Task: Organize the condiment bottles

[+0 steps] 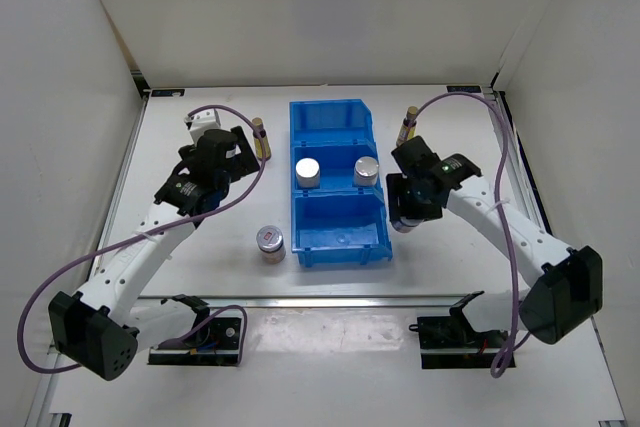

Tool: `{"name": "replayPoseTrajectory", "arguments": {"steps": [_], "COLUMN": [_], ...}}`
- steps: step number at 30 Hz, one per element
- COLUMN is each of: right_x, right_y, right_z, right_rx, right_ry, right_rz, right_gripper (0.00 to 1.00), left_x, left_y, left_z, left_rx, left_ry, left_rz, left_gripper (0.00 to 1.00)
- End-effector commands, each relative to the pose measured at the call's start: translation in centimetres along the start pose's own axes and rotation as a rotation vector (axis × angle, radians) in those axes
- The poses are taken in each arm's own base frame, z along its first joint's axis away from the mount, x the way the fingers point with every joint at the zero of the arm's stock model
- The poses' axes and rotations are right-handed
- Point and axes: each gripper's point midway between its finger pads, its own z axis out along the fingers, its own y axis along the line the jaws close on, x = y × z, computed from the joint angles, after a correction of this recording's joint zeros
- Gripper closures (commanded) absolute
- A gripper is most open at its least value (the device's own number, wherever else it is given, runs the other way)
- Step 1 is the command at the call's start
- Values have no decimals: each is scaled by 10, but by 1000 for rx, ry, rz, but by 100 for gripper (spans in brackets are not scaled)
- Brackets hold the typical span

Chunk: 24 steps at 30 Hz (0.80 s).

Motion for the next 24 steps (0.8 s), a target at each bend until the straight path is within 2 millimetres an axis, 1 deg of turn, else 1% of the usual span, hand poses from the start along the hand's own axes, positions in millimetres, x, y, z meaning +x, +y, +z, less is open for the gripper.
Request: {"name": "replayPoseTrajectory", "arguments": {"steps": [1,2,3,4,5,6,10,11,14,15,17,18,20,21,22,23,24], "right_x": [-24,-25,-23,-27,-28,-26,-24,-22,-18,-16,-21,-20,-18,-17,-16,-18,-16], "right_y": [13,21,24,26,34,36,53,56,75,77,88,92,99,99,103,107,107], "right_z": [-36,-41,-41,-45,-50,-47,-45,-41,-32,-30,-22,-20,-9,-4,3,5,11], "right_rx": [-39,-55,-62,-64,-82,-72,-85,-81,-113,-112,-123,-139,-149,-139,-135,-141,-130], "right_ry": [-141,-153,-152,-170,-182,-175,-169,-155,-131,-123,-132,-124,-95,-80,-56,-47,-31], "right_rz": [-15,-33,-45,-51,-70,-83,-125,-137,-164,-174,-171,-172,-189,-201,-206,-208,-220], "right_gripper": [100,100,100,100,100,100,100,100,100,100,100,100,100,100,100,100,100], "left_x": [0,0,0,0,0,-2,-5,-5,-5,-5,-5,-2,0,4,9,11,16], "left_y": [-1,-1,-1,-1,-1,-2,-4,-4,-4,-4,-4,-2,-4,-2,-3,-5,-5], "left_z": [-2,-2,-2,-2,-2,-1,-2,-2,-2,-2,-2,-1,-1,0,1,1,2], "left_rx": [9,9,9,9,9,9,14,14,14,14,14,9,20,14,22,33,36], "left_ry": [3,3,3,3,3,3,-4,-4,-4,-4,-4,3,9,19,34,40,56], "left_rz": [-13,-13,-13,-13,-13,-13,-17,-17,-17,-17,-17,-13,-13,-7,-14,-14,-17], "left_gripper": [1,1,1,1,1,1,1,1,1,1,1,1,1,1,1,1,1]}}
